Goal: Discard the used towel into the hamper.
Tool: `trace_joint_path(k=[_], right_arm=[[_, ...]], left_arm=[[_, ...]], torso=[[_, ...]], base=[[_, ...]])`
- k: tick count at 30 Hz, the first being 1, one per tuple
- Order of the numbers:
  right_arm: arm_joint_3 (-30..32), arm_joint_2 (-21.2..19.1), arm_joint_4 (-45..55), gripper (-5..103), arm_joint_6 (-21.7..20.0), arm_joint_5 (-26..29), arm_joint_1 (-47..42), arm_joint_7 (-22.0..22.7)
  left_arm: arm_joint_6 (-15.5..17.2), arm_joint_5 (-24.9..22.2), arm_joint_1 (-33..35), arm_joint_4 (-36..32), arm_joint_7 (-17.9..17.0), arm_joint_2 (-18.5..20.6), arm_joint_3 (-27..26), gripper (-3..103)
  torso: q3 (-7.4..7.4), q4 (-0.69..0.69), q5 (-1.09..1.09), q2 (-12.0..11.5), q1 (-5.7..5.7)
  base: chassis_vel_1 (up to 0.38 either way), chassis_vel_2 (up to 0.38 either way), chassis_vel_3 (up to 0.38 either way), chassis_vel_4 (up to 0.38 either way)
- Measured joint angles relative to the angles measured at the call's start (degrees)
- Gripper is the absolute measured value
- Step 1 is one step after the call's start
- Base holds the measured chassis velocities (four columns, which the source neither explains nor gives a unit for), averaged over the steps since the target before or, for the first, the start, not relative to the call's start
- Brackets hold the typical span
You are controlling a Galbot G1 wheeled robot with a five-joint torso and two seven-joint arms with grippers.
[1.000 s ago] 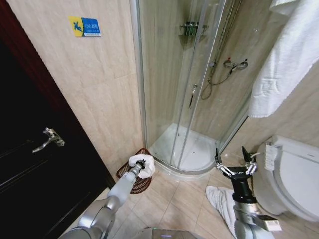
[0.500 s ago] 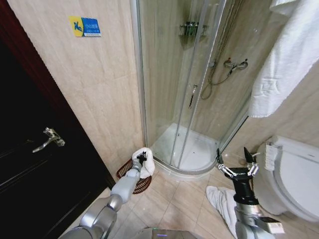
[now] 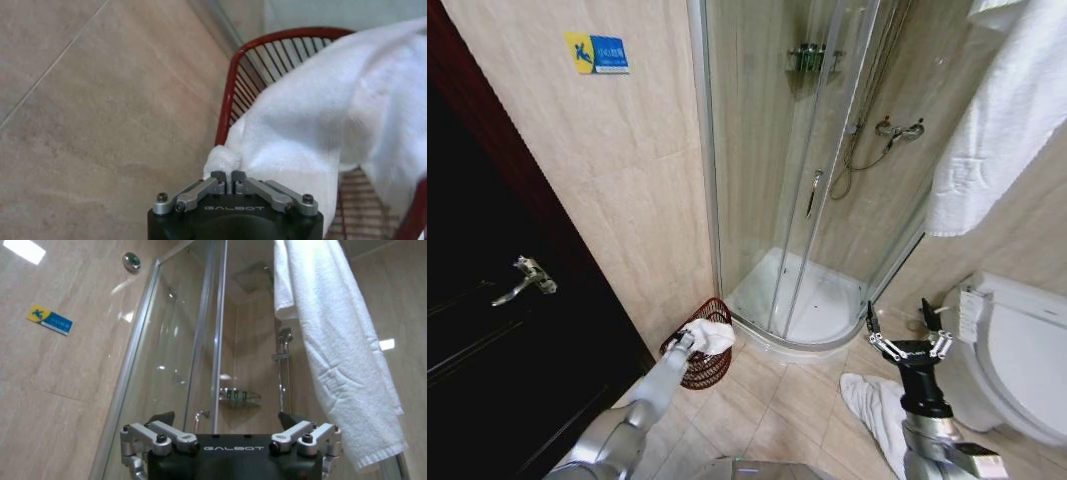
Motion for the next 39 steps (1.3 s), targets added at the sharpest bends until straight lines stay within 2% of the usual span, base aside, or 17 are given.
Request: trace_joint_path(k=[2,4,7,9,10,13,18,20,23,26,27,29,30,31,34,37,39], right_arm=[[-0.05,0.00,0.00,100,0.05,-0.04,0.00,-0.08],[-0.22,0.00,0.01,100,0.24,-0.18,-0.18,-0.25],[-0.21,0.00,0.01,100,0.39,-0.24,-0.44,-0.35],[-0.07,0.00,0.02,100,0.62,-0.24,-0.72,-0.35],[-0.07,0.00,0.02,100,0.62,-0.24,-0.72,-0.35],[0.07,0.00,0.02,100,0.79,-0.21,-0.88,-0.35],[-0.05,0.00,0.06,100,1.00,-0.21,-0.88,-0.37],[-0.07,0.00,0.07,100,1.01,-0.21,-0.90,-0.37],[-0.10,0.00,0.12,100,1.04,-0.18,-0.92,-0.40],[-0.11,0.00,0.32,100,1.10,-0.08,-1.07,-0.43],[-0.11,0.00,0.32,100,1.10,-0.08,-1.07,-0.43],[-0.09,0.00,0.51,100,1.15,-0.02,-1.22,-0.44],[-0.09,0.00,0.51,100,1.15,-0.02,-1.22,-0.44],[-0.04,0.00,0.65,100,1.18,0.08,-1.33,-0.45],[0.08,0.00,0.68,100,1.26,0.21,-1.45,-0.45],[0.00,0.00,0.77,100,1.35,0.22,-1.52,-0.51],[-0.10,0.00,0.87,100,1.35,0.18,-1.52,-0.52]], left_arm=[[-0.76,1.17,0.25,-0.34,0.56,0.14,0.19,3],[-4.56,1.94,0.44,-0.21,2.88,-0.17,0.63,3],[-7.56,-0.59,0.35,0.06,4.93,-1.05,1.01,3],[-10.62,-10.97,-0.50,0.77,6.72,-2.80,2.08,3],[-10.62,-10.97,-0.50,0.77,6.72,-2.80,2.08,3],[-11.91,-27.13,-2.22,0.87,6.64,-4.75,4.54,3],[-11.60,-33.72,-3.77,0.81,4.02,-5.20,5.59,3],[-10.45,-32.74,-3.67,0.54,3.06,-4.97,5.58,0],[-7.69,-27.84,-2.67,-0.40,2.15,-3.98,5.30,8],[-5.74,-14.64,-0.14,-1.10,2.20,-2.08,4.43,24],[-5.74,-14.64,-0.14,-1.10,2.20,-2.08,4.43,24],[-5.53,-6.78,1.25,-1.13,3.44,-1.28,3.63,34],[-5.53,-6.78,1.25,-1.13,3.44,-1.28,3.63,34],[-6.18,-3.24,2.25,-1.31,4.44,-0.64,3.20,40],[-7.93,-3.21,3.45,-2.18,5.85,0.26,3.07,45],[-12.99,-4.84,4.22,-3.23,7.87,1.45,2.43,62],[-14.00,-5.85,4.41,-3.62,8.01,1.63,2.31,67]], torso=[[0.00,-0.01,0.01,0.00,0.00],[0.00,-0.02,0.01,0.00,0.00],[0.00,-0.03,0.01,0.00,0.00],[0.00,-0.02,0.01,0.00,0.00],[0.00,-0.02,0.01,0.00,0.00],[0.00,-0.07,0.00,0.00,0.00],[0.00,-0.03,0.02,0.00,0.01],[0.00,-0.02,0.01,0.00,0.01],[0.00,-0.03,0.01,0.00,0.01],[0.00,-0.01,0.01,0.00,0.00],[0.00,-0.01,0.01,0.00,0.00],[0.00,0.00,0.00,0.00,0.00],[0.00,0.00,0.00,0.00,0.00],[0.00,-0.02,0.00,0.00,0.00],[0.00,-0.01,-0.01,0.00,0.00],[0.00,-0.03,0.01,0.00,0.00],[0.00,-0.03,0.01,0.00,0.00]], base=[[0.000,0.000,0.000,0.000],[0.000,0.000,0.000,0.000],[0.000,0.000,0.000,0.000],[0.000,0.000,0.000,0.000],[0.000,0.000,0.000,0.000],[0.000,0.000,0.000,0.000],[0.000,0.000,0.000,0.000],[0.000,0.000,0.000,0.000],[0.000,0.000,0.000,0.000],[0.000,0.000,0.000,0.000],[0.000,0.000,0.000,0.000],[0.000,0.000,0.000,0.000],[0.000,0.000,0.000,0.000],[0.000,0.000,0.000,0.000],[0.000,0.000,0.000,0.000],[0.000,0.000,0.000,0.000],[0.000,0.000,0.000,0.000]])
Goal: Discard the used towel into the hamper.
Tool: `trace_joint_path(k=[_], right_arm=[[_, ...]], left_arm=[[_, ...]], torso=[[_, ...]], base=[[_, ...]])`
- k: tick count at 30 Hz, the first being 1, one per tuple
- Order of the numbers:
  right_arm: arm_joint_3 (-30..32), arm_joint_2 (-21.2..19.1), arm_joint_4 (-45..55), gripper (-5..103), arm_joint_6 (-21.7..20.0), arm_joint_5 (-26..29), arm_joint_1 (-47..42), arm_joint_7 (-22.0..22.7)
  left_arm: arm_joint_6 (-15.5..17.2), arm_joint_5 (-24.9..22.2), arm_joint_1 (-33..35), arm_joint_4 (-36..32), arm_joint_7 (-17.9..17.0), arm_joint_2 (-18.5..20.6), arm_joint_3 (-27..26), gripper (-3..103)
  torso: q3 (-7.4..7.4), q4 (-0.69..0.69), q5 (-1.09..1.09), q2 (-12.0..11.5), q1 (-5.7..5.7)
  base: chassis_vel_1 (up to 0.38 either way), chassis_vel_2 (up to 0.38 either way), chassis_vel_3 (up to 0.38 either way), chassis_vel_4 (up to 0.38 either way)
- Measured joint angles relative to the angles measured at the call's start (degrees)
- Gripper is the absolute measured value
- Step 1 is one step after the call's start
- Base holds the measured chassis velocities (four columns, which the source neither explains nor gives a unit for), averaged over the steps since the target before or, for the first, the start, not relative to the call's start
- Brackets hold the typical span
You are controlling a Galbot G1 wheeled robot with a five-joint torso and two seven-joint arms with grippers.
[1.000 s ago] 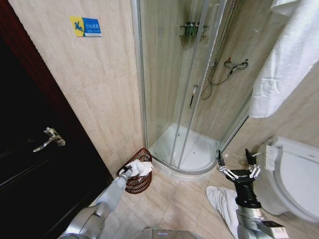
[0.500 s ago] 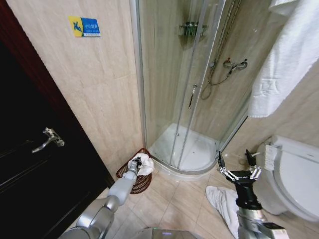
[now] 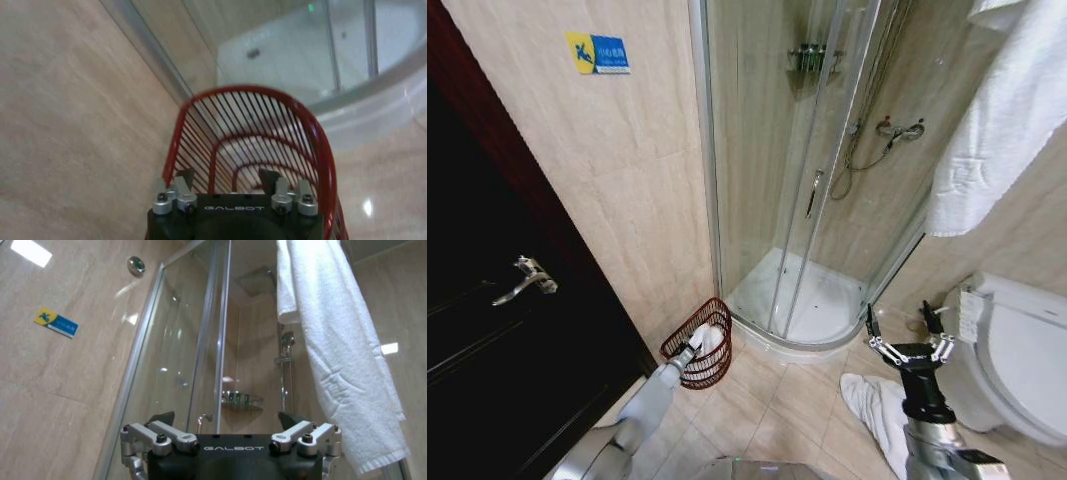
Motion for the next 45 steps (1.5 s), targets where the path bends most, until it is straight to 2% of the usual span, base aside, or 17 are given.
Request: trace_joint_path(k=[2,3,6,7,10,11,13,16,17,18,21,22,23,25,29,36,45], right_arm=[[-0.29,0.00,0.41,100,-0.07,-0.17,0.12,0.01],[-0.29,0.00,0.41,100,-0.07,-0.17,0.12,0.01],[-0.26,0.00,0.87,100,-0.46,-0.25,0.73,0.76],[-0.26,0.00,0.87,100,-0.46,-0.25,0.73,0.76],[-0.04,0.00,1.96,100,-1.96,-0.88,1.42,2.45],[-0.04,0.00,1.96,100,-1.96,-0.88,1.42,2.45],[-0.10,0.00,3.14,100,-3.36,-1.24,1.84,3.82],[-0.20,0.00,3.93,100,-4.26,-1.48,2.21,4.68],[-0.23,0.00,5.29,100,-6.07,-1.79,2.97,5.98],[-0.14,-0.02,5.95,100,-7.08,-1.89,3.29,6.53],[0.29,-0.20,6.76,100,-8.43,-1.93,3.67,7.13],[0.67,-0.48,7.48,100,-9.47,-1.90,4.03,7.85],[1.37,-1.02,9.36,100,-12.23,-1.69,4.45,9.77],[1.49,-1.19,10.95,100,-14.51,-1.68,4.70,11.02],[1.39,-1.36,12.95,100,-16.34,-1.75,4.92,12.39],[1.23,-3.01,14.36,100,-20.60,-1.81,5.86,15.21],[0.29,-3.07,14.36,100,-23.40,-1.63,6.56,16.91]], left_arm=[[-1.26,-5.06,1.04,-2.60,-0.04,0.54,-0.12,78],[-1.26,-5.06,1.04,-2.60,-0.04,0.54,-0.12,78],[0.97,-15.32,3.91,-10.32,0.68,2.14,-0.14,94],[0.97,-15.32,3.91,-10.32,0.68,2.14,-0.14,94],[5.26,-25.14,8.20,-20.08,3.42,4.35,-1.19,99],[5.26,-25.14,8.20,-20.08,3.42,4.35,-1.19,99],[8.18,-30.88,12.62,-28.94,4.67,5.87,-2.82,100],[9.85,-33.60,15.50,-34.01,5.21,6.51,-4.44,100],[12.96,-37.44,20.55,-42.72,5.77,7.44,-7.67,100],[14.34,-39.00,23.03,-46.62,6.02,7.78,-8.98,100],[15.72,-40.62,25.65,-50.98,6.30,8.08,-10.57,100],[16.97,-41.95,28.14,-55.75,6.65,8.25,-12.32,100],[20.39,-43.32,32.98,-65.36,7.81,7.43,-16.81,100],[23.74,-43.41,35.73,-72.56,8.66,5.47,-20.53,100],[27.17,-43.05,39.51,-82.84,8.39,2.33,-23.08,100],[28.25,-39.27,48.46,-96.55,7.30,-1.36,-27.57,100],[29.21,-36.10,55.86,-109.64,5.91,-6.93,-27.38,100]], torso=[[0.00,0.00,-0.01,0.00,0.00],[0.00,0.00,-0.01,0.00,0.00],[0.00,0.00,0.00,0.00,0.00],[0.00,0.00,0.00,0.00,0.00],[0.00,0.02,-0.02,0.00,0.00],[0.00,0.02,-0.02,0.00,0.00],[0.00,-0.01,0.00,0.00,0.00],[0.00,-0.01,-0.03,0.00,0.00],[0.00,0.01,0.00,0.00,0.00],[0.00,0.02,0.01,0.00,0.00],[0.01,0.04,-0.02,0.00,-0.01],[0.00,0.00,-0.01,0.00,0.00],[0.00,0.01,0.00,0.00,-0.01],[0.00,0.00,0.03,0.01,-0.01],[0.00,-0.03,0.00,0.01,-0.01],[0.00,0.03,0.01,0.01,-0.01],[0.00,0.00,0.02,0.01,0.00]], base=[[0.000,0.000,0.000,0.000],[0.000,0.000,0.000,0.000],[0.000,0.000,0.000,0.000],[0.000,0.000,0.000,0.000],[0.000,0.000,0.000,0.000],[0.000,0.000,0.000,0.000],[0.000,0.000,0.000,0.000],[0.000,0.000,0.000,0.000],[0.000,0.000,0.000,0.000],[0.000,0.000,0.000,0.000],[0.000,0.000,0.000,0.000],[0.000,0.000,0.000,0.000],[0.000,0.000,0.000,0.000],[0.000,0.000,0.000,0.000],[0.000,0.000,0.000,0.000],[0.000,0.000,0.000,0.000],[0.000,0.000,0.000,0.000]])
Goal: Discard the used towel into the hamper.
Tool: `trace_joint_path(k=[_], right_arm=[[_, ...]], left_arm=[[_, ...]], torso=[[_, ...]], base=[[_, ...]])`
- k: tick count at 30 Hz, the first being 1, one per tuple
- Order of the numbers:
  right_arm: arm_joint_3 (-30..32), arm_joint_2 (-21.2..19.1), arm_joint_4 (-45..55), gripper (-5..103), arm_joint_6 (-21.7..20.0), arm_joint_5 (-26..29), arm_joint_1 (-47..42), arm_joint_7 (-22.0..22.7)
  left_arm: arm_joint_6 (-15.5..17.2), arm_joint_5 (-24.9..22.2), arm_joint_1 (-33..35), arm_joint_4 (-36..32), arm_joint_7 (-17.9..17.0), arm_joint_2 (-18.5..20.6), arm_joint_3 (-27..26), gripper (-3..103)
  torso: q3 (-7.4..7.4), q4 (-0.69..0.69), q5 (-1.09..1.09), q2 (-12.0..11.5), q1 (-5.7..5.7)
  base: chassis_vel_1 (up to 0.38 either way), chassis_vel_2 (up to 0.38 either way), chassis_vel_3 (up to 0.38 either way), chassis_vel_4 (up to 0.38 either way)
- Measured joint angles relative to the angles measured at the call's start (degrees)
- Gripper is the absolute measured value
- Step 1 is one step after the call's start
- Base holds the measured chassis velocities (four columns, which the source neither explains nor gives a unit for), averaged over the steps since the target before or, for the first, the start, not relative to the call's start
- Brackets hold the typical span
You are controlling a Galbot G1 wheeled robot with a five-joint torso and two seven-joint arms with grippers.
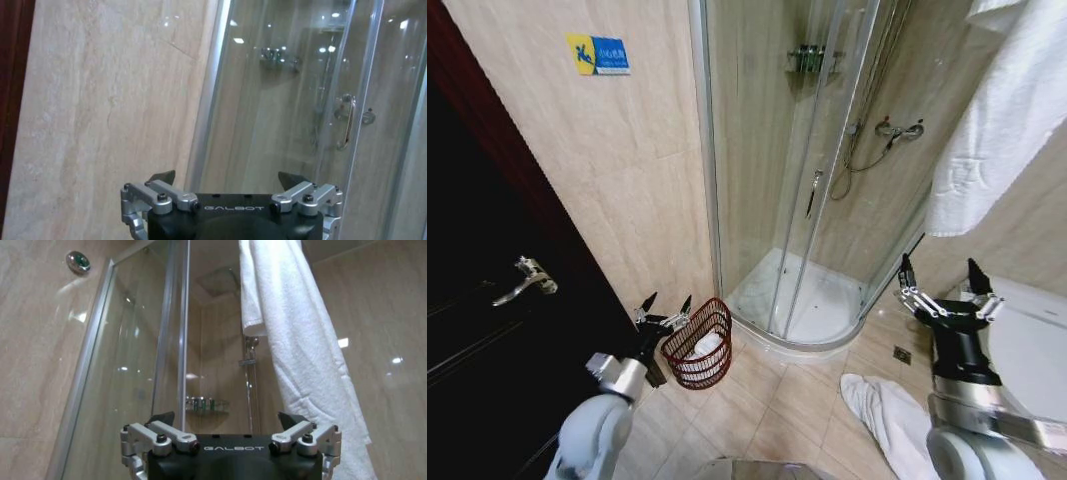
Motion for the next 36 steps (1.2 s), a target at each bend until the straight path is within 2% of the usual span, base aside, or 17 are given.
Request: trace_joint_path(k=[2,3,6,7,10,23,36], right_arm=[[0.00,-0.01,-0.03,100,-0.15,0.22,0.00,0.02],[0.00,-0.01,-0.03,100,-0.15,0.22,0.00,0.02],[-0.08,-0.15,-0.07,100,-0.73,0.60,0.20,0.17],[-0.08,-0.15,-0.07,100,-0.73,0.60,0.20,0.17],[-0.35,-0.14,-0.11,100,-1.53,0.67,0.28,0.31],[-0.41,-0.65,-0.18,100,-2.49,1.74,0.54,0.62],[-0.18,-0.91,-0.23,100,-2.66,2.30,0.64,0.70]], left_arm=[[-1.17,3.94,1.31,-0.74,0.14,-2.24,0.87,100],[-1.17,3.94,1.31,-0.74,0.14,-2.24,0.87,100],[-3.00,10.04,3.35,-2.45,0.05,-5.80,2.75,100],[-3.00,10.04,3.35,-2.45,0.05,-5.80,2.75,100],[-4.96,15.02,5.50,-4.07,-0.16,-8.83,4.88,100],[-6.43,19.05,8.84,-4.95,-0.31,-9.13,8.50,100],[-6.14,18.29,8.43,-4.92,-0.50,-9.01,8.73,100]], torso=[[0.00,0.00,-0.01,0.00,0.00],[0.00,0.00,-0.01,0.00,0.00],[0.00,-0.01,0.00,0.00,0.00],[0.00,-0.01,0.00,0.00,0.00],[0.00,0.01,0.00,0.00,0.00],[0.01,0.00,-0.01,0.00,0.00],[0.01,0.00,-0.02,-0.01,0.00]], base=[[0.000,0.000,0.000,0.000],[0.000,0.000,0.000,0.000],[0.000,0.000,0.000,0.000],[0.000,0.000,0.000,0.000],[0.000,0.000,0.000,0.000],[0.000,0.000,0.000,0.000],[0.000,0.000,0.000,0.000]])
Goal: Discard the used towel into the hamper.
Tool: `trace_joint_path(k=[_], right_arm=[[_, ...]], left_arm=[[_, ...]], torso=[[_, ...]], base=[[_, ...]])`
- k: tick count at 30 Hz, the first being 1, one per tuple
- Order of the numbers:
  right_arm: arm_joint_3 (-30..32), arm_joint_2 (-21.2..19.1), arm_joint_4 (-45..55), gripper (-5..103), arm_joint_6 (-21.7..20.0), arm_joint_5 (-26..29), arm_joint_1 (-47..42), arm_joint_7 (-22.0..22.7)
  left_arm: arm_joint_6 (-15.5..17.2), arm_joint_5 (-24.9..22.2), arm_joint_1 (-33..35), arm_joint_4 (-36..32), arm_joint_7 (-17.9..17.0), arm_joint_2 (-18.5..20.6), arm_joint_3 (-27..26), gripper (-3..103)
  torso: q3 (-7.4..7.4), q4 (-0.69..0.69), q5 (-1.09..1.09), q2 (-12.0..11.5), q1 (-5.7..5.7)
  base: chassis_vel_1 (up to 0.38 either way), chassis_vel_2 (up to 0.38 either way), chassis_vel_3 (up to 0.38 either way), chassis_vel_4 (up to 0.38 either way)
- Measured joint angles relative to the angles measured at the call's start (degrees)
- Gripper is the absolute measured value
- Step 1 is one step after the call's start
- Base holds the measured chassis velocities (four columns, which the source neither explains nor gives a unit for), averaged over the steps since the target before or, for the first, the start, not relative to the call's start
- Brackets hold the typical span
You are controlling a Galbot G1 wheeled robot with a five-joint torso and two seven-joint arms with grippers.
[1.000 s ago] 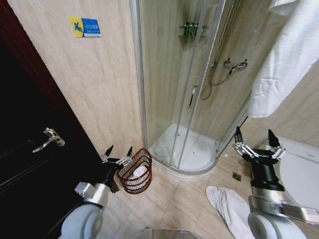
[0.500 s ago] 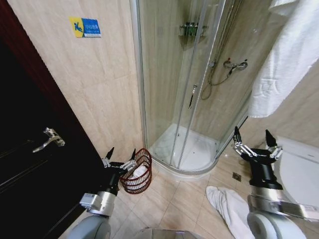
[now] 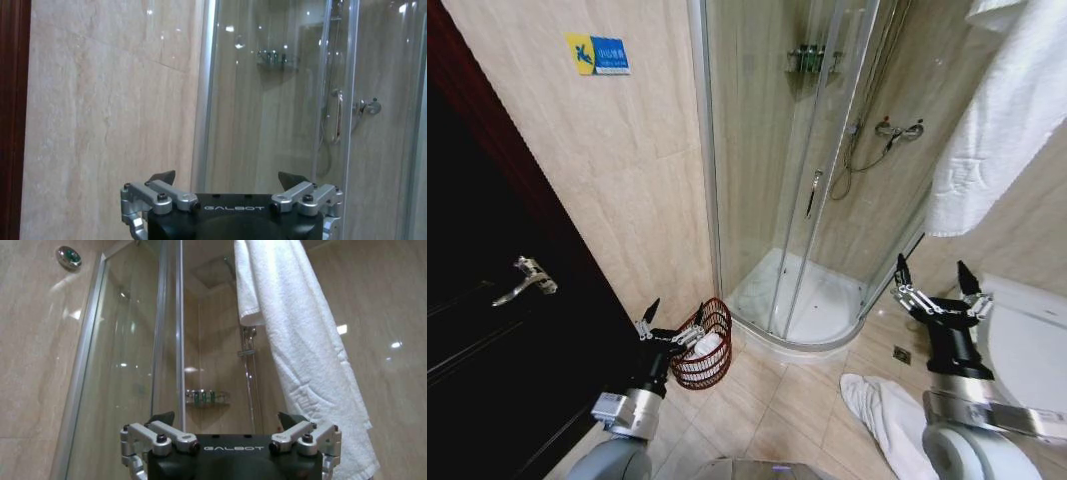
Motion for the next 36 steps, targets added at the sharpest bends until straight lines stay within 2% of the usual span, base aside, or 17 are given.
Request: trace_joint_path(k=[13,20,24,27,31,36], right_arm=[[0.31,-1.28,-0.01,100,-0.48,1.36,0.10,0.60],[2.13,-3.91,-0.01,100,-0.22,5.63,0.73,2.84],[6.31,-6.68,-0.01,100,0.01,8.95,0.20,3.06],[12.26,-8.92,0.00,100,0.29,12.91,-0.04,3.09],[16.60,-9.37,0.00,100,0.67,15.44,-0.72,2.21],[18.92,-9.35,0.00,100,1.11,16.33,-0.93,0.94]], left_arm=[[-0.24,0.05,-0.01,0.28,-0.93,0.03,0.03,100],[-0.26,0.04,-0.01,0.31,-0.94,0.04,0.03,100],[-0.27,0.03,-0.01,0.33,-0.95,0.05,0.04,100],[-0.27,0.02,-0.01,0.34,-0.95,0.05,0.03,100],[-0.27,0.01,-0.01,0.36,-0.95,0.05,0.03,100],[-0.26,-0.01,-0.01,0.38,-0.95,0.05,0.02,100]], torso=[[0.00,0.00,0.00,0.00,0.00],[0.00,0.01,0.01,0.00,0.00],[0.00,0.00,0.00,0.00,0.00],[0.00,0.01,0.01,0.00,0.00],[0.00,0.00,0.01,0.00,0.00],[0.00,0.00,0.01,0.00,0.00]], base=[[0.000,0.000,0.000,0.000],[0.000,0.000,0.000,0.000],[0.000,0.000,0.000,0.000],[0.000,0.000,0.000,0.000],[0.000,0.000,0.000,0.000],[0.000,0.000,0.000,0.000]])
